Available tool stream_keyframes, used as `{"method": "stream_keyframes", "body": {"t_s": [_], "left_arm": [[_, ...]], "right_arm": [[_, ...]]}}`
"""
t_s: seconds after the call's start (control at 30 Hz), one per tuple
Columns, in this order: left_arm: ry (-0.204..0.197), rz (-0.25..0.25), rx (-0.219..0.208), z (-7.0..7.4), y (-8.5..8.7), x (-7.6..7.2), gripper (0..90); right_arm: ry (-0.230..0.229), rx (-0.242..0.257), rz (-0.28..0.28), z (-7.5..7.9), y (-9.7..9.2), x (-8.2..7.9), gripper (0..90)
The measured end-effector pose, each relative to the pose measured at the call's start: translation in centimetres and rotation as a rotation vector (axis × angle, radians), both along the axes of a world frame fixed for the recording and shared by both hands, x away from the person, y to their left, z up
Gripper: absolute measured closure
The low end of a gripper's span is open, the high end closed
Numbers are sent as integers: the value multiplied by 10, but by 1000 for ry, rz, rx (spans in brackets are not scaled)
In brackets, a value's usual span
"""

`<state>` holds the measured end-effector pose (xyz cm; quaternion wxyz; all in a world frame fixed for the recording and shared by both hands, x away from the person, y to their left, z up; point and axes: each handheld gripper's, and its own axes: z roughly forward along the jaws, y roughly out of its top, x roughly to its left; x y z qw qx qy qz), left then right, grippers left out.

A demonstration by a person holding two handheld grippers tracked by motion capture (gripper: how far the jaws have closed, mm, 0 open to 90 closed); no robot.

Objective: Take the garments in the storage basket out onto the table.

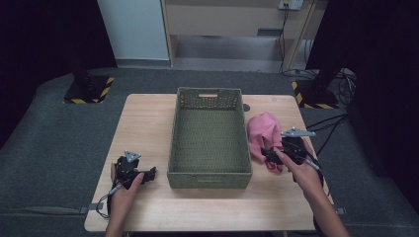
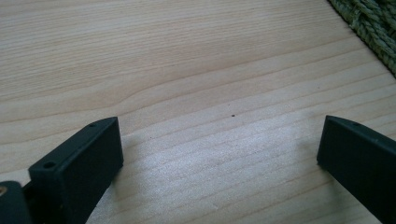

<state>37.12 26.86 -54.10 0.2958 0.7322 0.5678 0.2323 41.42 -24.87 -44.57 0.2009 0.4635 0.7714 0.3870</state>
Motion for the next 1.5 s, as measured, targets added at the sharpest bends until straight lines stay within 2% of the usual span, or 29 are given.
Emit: {"method": "stream_keyframes", "body": {"t_s": [0.23, 1.5], "left_arm": [[0, 0, 0, 0, 0, 0, 0], [0, 1, 0, 0, 0, 0, 0]], "right_arm": [[-5, -6, 16, -3, 2, -9, 31], [52, -1, 86, -51, 13, -64, 43]]}}
